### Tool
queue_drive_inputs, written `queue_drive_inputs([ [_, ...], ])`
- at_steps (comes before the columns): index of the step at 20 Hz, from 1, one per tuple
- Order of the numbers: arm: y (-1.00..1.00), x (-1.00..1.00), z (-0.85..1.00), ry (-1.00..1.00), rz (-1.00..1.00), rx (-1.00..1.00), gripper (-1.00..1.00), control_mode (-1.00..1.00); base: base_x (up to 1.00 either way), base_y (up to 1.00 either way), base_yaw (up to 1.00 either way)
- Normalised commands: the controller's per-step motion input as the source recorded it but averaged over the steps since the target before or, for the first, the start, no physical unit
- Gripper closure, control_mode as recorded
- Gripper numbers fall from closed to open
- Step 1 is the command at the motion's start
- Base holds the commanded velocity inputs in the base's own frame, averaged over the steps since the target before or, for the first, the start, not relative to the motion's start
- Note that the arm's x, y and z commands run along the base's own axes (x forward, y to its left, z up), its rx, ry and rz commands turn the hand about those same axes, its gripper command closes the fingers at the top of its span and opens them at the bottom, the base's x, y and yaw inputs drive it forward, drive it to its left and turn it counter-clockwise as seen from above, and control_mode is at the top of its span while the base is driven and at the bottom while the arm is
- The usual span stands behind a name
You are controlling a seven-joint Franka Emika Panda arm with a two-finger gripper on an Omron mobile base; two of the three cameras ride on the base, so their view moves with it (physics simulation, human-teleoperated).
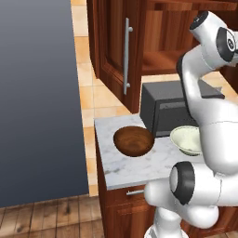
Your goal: Open the cabinet. Pick the bowls from the counter and place them in the cabinet. Then close the cabinet.
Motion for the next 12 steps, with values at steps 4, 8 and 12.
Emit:
queue_drive_inputs([
  [4, -0.57, -0.31, 0.03, -0.07, -0.05, 0.07, -1.00, -1.00, 0.00, 0.00, 0.00],
  [8, 0.70, -0.23, -0.47, 0.00, 0.14, -0.09, -1.00, -1.00, 0.00, 0.00, 0.00],
  [12, 1.00, -0.31, -0.82, 0.03, 0.32, -0.06, -1.00, -1.00, 0.00, 0.00, 0.00],
])
